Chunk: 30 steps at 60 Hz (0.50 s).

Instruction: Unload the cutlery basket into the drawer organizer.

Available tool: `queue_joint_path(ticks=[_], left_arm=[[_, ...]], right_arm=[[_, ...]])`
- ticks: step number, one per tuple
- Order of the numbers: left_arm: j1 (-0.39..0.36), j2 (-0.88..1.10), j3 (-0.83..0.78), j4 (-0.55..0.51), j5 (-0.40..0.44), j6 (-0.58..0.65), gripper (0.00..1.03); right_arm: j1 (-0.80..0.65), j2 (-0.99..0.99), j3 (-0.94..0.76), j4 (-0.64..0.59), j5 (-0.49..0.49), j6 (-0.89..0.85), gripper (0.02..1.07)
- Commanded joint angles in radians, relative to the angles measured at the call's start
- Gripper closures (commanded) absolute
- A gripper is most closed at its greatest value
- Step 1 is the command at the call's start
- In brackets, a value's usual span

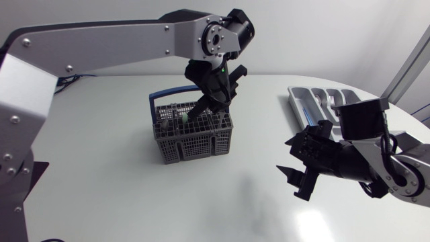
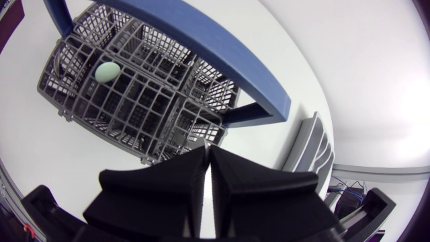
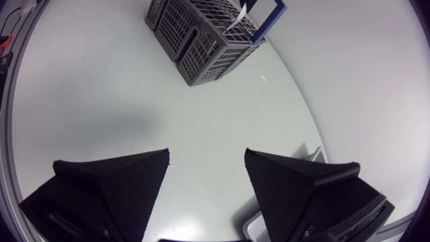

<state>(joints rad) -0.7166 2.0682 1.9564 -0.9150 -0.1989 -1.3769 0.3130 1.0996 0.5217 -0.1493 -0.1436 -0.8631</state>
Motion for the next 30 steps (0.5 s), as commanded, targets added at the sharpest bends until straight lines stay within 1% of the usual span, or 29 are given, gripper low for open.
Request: queue_joint_path(ticks=[1,21,30], left_arm=[[-0.001,-0.049,-0.027,-0.005,0.0,-0.011,0.99],[0.0,-0.126,-0.056,-0.01,0.019,-0.019,0.99],[-0.003,-0.157,-0.077,-0.012,0.019,-0.047,0.99]], right_arm=[[0.011,0.0,-0.025,0.002,0.012,0.016,0.26],[0.028,-0.01,-0.025,-0.001,0.027,0.027,0.25],[0.038,-0.014,-0.025,-0.003,0.035,0.035,0.26]])
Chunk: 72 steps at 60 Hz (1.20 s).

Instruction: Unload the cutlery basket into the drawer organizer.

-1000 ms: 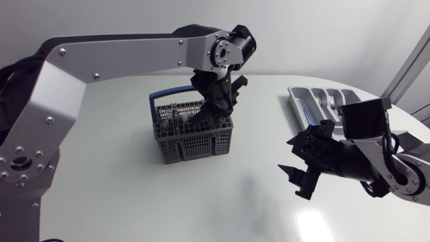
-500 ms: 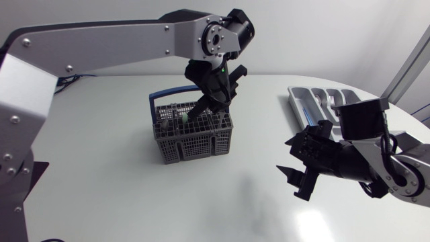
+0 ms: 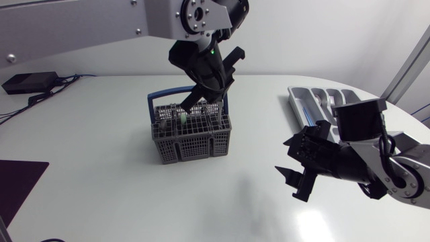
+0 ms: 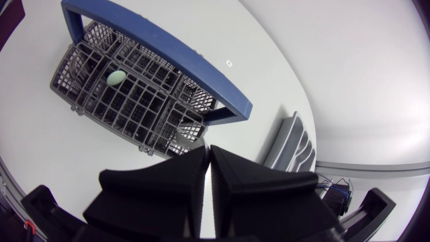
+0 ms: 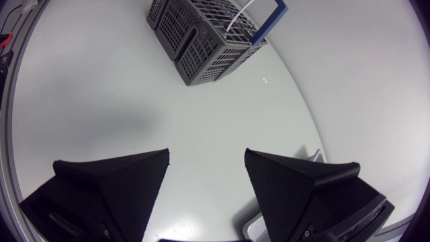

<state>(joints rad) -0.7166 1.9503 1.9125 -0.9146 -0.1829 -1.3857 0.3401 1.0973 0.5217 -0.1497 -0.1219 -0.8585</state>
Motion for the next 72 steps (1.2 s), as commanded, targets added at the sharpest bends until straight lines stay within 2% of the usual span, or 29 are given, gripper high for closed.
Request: queue_joint_path(ticks=[1,36,57,72], left_arm=[[-0.006,-0.042,-0.035,-0.012,0.003,-0.042,0.99],[-0.044,-0.18,-0.096,0.019,0.017,-0.059,0.99],[-0.069,-0.205,-0.133,0.051,0.109,-0.062,0.99],[-0.093,-0.191,-0.159,0.091,0.177,-0.081,0.99]], right_arm=[[0.013,-0.011,-0.025,-0.002,0.015,0.03,0.26],[0.023,-0.045,0.02,-0.002,0.01,0.115,0.26],[0.025,-0.062,0.158,-0.028,-0.12,0.335,0.26],[0.06,0.033,0.196,0.062,-0.154,0.454,0.27]])
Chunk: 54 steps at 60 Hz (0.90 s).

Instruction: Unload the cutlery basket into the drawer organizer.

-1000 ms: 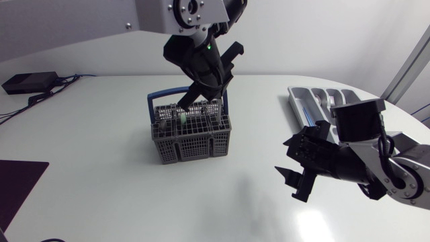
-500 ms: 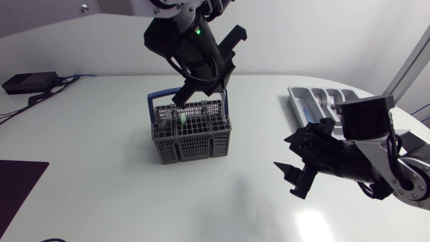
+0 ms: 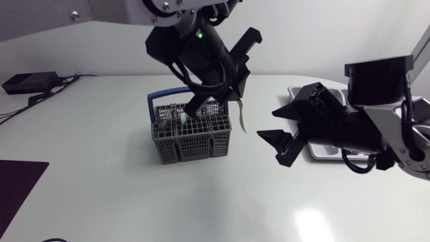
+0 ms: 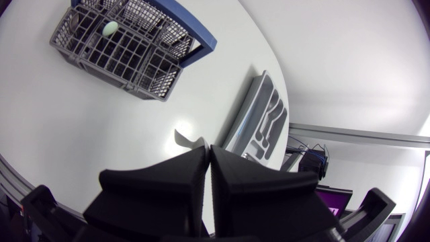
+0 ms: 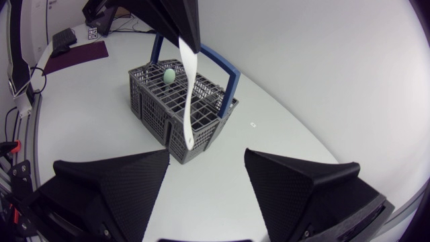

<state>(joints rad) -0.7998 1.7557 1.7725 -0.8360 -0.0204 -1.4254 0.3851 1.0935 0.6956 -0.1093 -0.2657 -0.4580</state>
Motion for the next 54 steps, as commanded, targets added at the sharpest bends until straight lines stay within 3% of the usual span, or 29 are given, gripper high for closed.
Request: queue_joint_path(ticks=[1,27,32,38,54], left_arm=[[-0.012,0.005,-0.021,0.014,0.014,-0.043,0.99],[-0.033,0.045,-0.019,0.032,0.039,-0.055,0.99],[-0.038,0.045,-0.019,0.032,0.04,-0.056,0.99],[-0.038,0.045,-0.019,0.032,0.045,-0.058,0.99],[-0.038,0.044,-0.021,0.032,0.05,-0.06,0.99]], right_arm=[[0.02,0.046,0.025,0.026,-0.012,0.056,0.28],[0.057,0.135,0.067,0.105,-0.001,0.102,0.49],[0.057,0.137,0.067,0.117,0.008,0.107,0.6],[0.061,0.143,0.067,0.123,0.01,0.108,0.64],[0.072,0.167,0.082,0.105,0.013,0.107,0.97]])
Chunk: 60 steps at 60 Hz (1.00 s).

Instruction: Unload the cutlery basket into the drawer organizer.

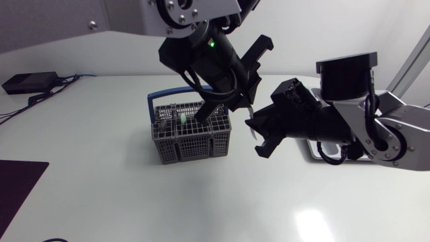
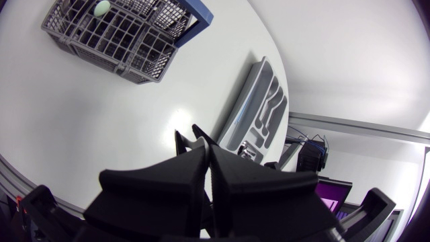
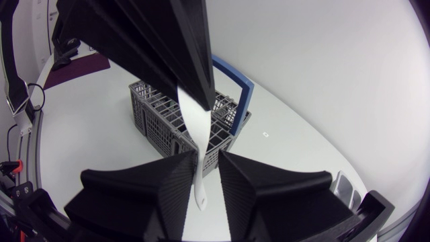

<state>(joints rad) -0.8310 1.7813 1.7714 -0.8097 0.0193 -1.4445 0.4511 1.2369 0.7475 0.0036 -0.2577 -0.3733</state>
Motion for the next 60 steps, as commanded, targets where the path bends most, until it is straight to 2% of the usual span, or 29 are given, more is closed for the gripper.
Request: queue_joint_path(ticks=[1,3,11,14,20,21,24,28,29,30,32,39,48,55,60], left_arm=[[-0.007,0.018,-0.02,0.006,0.011,-0.04,0.99],[-0.007,0.018,-0.02,0.006,0.013,-0.04,0.99],[-0.007,0.017,-0.021,0.004,0.016,-0.04,0.98],[-0.005,0.013,-0.021,0.003,0.027,-0.04,0.92],[0.001,0.004,-0.024,0.004,0.062,-0.042,0.72],[0.003,0.001,-0.024,0.007,0.07,-0.04,0.65],[0.006,-0.005,-0.024,0.015,0.071,-0.04,0.53],[0.018,-0.016,-0.023,0.033,0.077,-0.04,0.32],[0.02,-0.017,-0.023,0.035,0.079,-0.04,0.31],[0.027,-0.022,-0.023,0.041,0.09,-0.04,0.21],[0.04,-0.029,-0.023,0.055,0.09,-0.039,0.13],[0.082,-0.056,-0.021,0.092,0.09,-0.039,0.07],[0.144,-0.083,-0.018,0.095,0.085,-0.031,0.06],[0.217,-0.082,0.011,0.023,0.077,0.007,0.06],[0.253,-0.076,0.025,-0.032,0.07,0.053,0.06]], right_arm=[[0.006,0.026,0.03,-0.01,0.005,0.02,0.98],[0.006,0.026,0.03,-0.01,0.003,0.02,1.02],[0.004,0.026,0.038,-0.022,0.005,0.022,1.02],[0.004,0.027,0.039,-0.024,0.005,0.022,1.02],[0.004,0.027,0.039,-0.031,0.003,0.022,1.02],[0.004,0.027,0.038,-0.034,0.003,0.02,1.02],[0.006,0.026,0.035,-0.039,0.0,0.02,1.02],[0.003,0.019,0.03,-0.047,-0.006,0.02,1.02],[0.003,0.019,0.03,-0.048,-0.008,0.019,1.02],[0.0,0.018,0.029,-0.054,-0.015,0.019,1.02],[-0.002,0.016,0.026,-0.068,-0.021,0.013,1.02],[-0.003,0.006,0.012,-0.108,-0.029,-0.021,1.02],[-0.031,-0.011,-0.008,-0.152,-0.045,-0.072,1.02],[-0.1,-0.019,-0.014,-0.212,-0.109,-0.133,1.02],[-0.14,-0.027,-0.025,-0.235,-0.115,-0.187,1.02]])
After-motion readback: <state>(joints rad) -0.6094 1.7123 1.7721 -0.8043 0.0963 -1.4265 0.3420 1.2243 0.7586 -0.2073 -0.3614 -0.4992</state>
